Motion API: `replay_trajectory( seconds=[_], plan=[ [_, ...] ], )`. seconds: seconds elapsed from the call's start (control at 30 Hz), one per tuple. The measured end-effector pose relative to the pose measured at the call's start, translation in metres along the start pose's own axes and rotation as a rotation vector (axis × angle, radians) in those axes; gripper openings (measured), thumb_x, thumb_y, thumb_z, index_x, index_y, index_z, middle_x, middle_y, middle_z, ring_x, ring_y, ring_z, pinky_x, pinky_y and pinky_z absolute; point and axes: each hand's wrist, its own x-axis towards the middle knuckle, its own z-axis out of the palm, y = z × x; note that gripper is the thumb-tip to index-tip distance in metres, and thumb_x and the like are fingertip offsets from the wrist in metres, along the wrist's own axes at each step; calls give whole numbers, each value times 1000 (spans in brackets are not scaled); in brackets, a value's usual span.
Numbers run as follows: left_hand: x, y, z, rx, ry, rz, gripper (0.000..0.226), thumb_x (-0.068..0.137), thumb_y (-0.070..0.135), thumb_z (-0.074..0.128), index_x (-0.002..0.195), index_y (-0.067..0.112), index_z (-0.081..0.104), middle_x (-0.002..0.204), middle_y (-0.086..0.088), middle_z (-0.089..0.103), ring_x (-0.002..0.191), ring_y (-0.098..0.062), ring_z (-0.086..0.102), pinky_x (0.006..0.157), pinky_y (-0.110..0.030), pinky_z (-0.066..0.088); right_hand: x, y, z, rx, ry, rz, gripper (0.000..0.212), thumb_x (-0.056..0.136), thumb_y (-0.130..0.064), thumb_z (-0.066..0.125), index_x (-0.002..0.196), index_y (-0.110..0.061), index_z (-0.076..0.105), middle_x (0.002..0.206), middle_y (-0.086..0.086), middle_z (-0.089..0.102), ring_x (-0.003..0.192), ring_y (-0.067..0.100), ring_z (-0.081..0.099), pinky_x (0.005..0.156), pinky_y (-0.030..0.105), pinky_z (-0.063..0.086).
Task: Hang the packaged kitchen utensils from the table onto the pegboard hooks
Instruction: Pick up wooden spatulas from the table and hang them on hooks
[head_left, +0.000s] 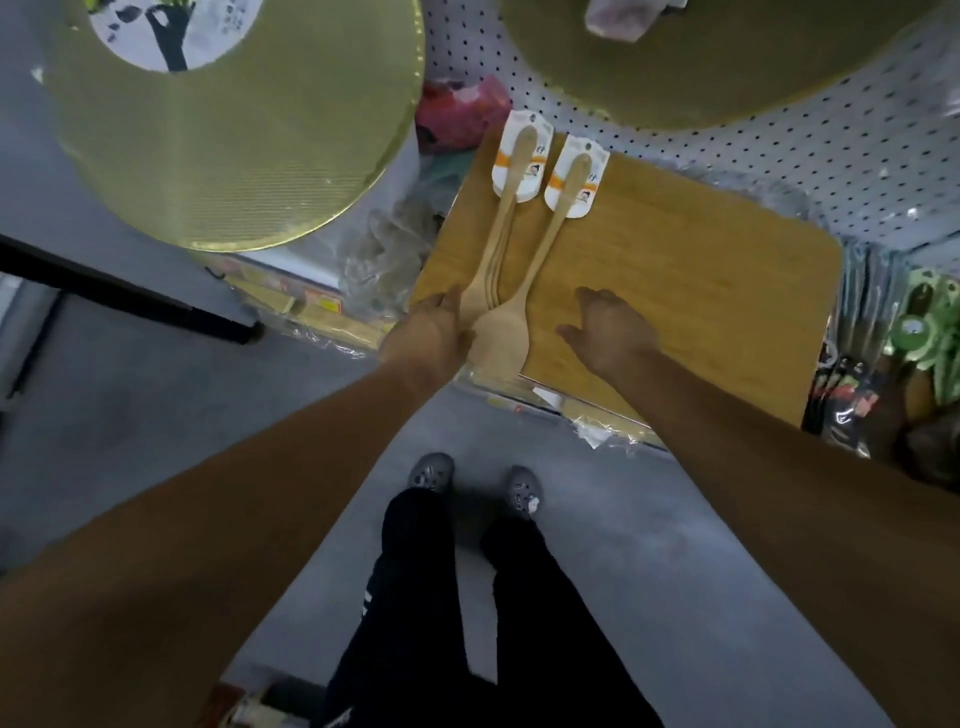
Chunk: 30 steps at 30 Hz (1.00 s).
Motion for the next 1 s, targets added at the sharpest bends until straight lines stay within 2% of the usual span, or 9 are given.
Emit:
replay_trajectory(
  seconds=[0.2, 0.33, 0.43, 0.53, 0.6, 0.67, 0.73, 0.9, 1.0],
  plan=[
    [79, -15, 7, -40, 56, 123, 45, 94, 36, 52, 131, 10, 45, 118, -19, 58, 107, -40, 57, 81, -42, 46, 63, -23, 16, 80, 29, 42, 44, 98, -37, 56, 126, -2, 56, 125, 21, 59, 117, 38, 57, 88, 40, 51],
    [124, -11, 4, -185, 55, 91, 42, 91, 41, 56, 119, 10, 54, 112, -17, 63, 102, -34, 61, 85, -45, 51, 100, -32, 16, 317, 94, 252, 56, 94, -46, 63, 128, -2, 59, 128, 15, 63, 120, 31, 58, 91, 36, 50],
    [144, -9, 8, -371, 96, -14, 46, 79, 46, 62, 112, 14, 64, 108, -7, 68, 99, -24, 64, 86, -40, 53, 124, -36, 19, 533, 113, 436, 52, 84, -49, 73, 114, -7, 67, 108, 8, 69, 105, 24, 66, 77, 33, 52],
    [152, -9, 17, -484, 102, -67, 35, 78, 41, 68, 102, 14, 66, 99, -2, 70, 93, -20, 65, 82, -34, 53, 143, -39, 22, 522, 144, 437, 41, 81, -50, 75, 91, -10, 72, 88, 7, 71, 91, 26, 70, 66, 31, 49],
    [156, -11, 22, -520, 90, -53, 31, 77, 35, 71, 98, 13, 68, 95, -4, 72, 90, -21, 67, 81, -35, 54, 152, -44, 20, 533, 150, 415, 33, 83, -44, 75, 76, -13, 66, 77, 7, 65, 82, 26, 66, 61, 31, 47],
    [160, -10, 23, -569, 61, -49, 27, 79, 26, 73, 102, 13, 73, 95, -4, 74, 88, -19, 67, 82, -32, 55, 155, -48, 18, 607, 144, 445, 26, 84, -34, 77, 76, -12, 66, 80, 10, 69, 82, 27, 70, 69, 38, 57],
    [158, -10, 21, -644, 50, -80, 24, 80, 16, 75, 104, 11, 73, 93, -2, 72, 85, -15, 64, 77, -22, 49, 148, -52, 14, 853, 119, 541, 26, 86, -22, 78, 71, -11, 61, 77, 11, 68, 81, 32, 73, 75, 46, 62],
    [142, -21, 11, -863, 41, -173, 35, 80, 4, 76, 113, -3, 66, 92, -5, 61, 83, -14, 57, 61, -3, 43, 102, -42, 12, 1311, 43, 598, 26, 78, -12, 85, 95, -8, 65, 86, 10, 73, 71, 22, 74, 59, 39, 63],
    [122, -25, -2, -896, 27, -191, 36, 81, 3, 76, 114, -4, 66, 97, -7, 64, 86, -15, 59, 65, -3, 46, 70, -32, 14, 1420, 81, 551, 28, 82, -17, 82, 105, -6, 70, 82, 8, 73, 57, 18, 71, 53, 31, 58]
  ],
)
